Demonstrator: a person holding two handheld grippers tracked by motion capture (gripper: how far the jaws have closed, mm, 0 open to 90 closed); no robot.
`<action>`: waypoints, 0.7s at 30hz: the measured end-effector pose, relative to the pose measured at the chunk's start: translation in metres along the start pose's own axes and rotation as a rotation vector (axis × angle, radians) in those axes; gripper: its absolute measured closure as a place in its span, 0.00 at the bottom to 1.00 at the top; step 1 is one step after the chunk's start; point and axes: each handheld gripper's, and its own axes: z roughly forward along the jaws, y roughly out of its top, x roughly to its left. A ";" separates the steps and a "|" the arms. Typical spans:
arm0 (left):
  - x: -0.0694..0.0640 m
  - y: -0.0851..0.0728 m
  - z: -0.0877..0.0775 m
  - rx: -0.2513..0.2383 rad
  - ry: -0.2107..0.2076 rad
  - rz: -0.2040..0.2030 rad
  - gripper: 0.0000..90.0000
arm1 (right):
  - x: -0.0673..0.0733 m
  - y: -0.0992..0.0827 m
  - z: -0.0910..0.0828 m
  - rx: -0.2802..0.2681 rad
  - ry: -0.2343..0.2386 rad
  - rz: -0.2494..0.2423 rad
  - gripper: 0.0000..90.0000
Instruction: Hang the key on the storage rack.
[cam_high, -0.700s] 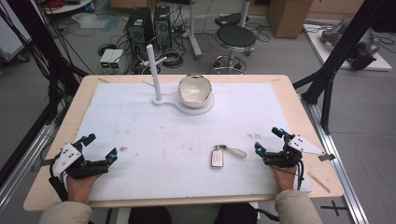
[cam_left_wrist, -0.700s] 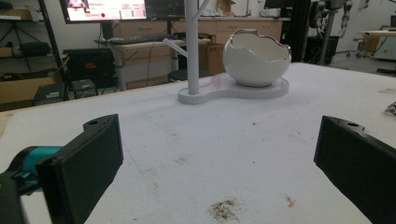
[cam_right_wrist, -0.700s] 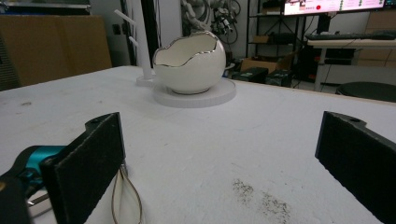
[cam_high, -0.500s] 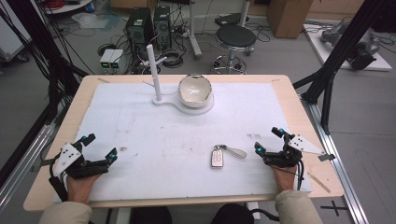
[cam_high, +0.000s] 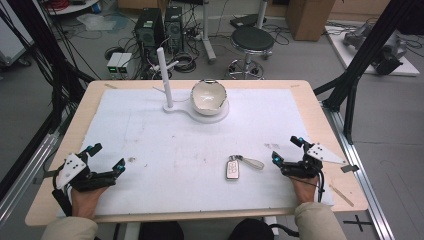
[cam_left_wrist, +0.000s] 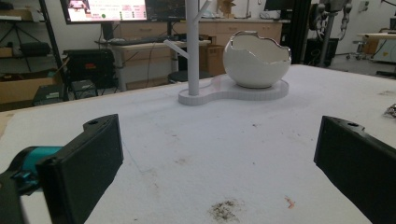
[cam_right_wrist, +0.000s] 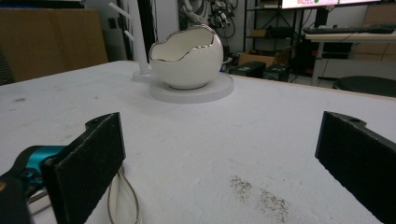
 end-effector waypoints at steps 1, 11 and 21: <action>0.000 0.000 0.000 0.000 0.000 -0.001 0.02 | 0.000 0.000 0.000 0.000 0.000 0.000 0.01; 0.001 0.000 0.000 0.000 -0.002 -0.005 0.02 | 0.003 0.056 0.000 0.082 0.076 -0.071 0.01; 0.001 0.000 0.000 -0.002 -0.002 -0.009 0.02 | 0.006 0.092 0.017 0.273 0.203 -0.146 0.01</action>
